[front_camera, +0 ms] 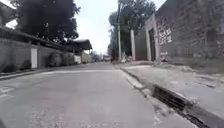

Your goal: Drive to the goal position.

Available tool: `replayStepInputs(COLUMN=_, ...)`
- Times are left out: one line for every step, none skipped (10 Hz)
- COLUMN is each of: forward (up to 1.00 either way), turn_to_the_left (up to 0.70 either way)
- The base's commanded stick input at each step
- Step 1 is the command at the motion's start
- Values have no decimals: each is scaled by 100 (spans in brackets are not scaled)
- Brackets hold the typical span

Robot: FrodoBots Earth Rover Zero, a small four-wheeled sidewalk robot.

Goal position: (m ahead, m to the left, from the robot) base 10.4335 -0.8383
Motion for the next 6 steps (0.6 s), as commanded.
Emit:
replayStepInputs(forward=100, turn_to_the_left=0)
replayStepInputs(forward=100, turn_to_the_left=0)
replayStepInputs(forward=100, turn_to_the_left=0)
replayStepInputs(forward=100, turn_to_the_left=0)
replayStepInputs(forward=100, turn_to_the_left=0)
replayStepInputs(forward=100, turn_to_the_left=0)
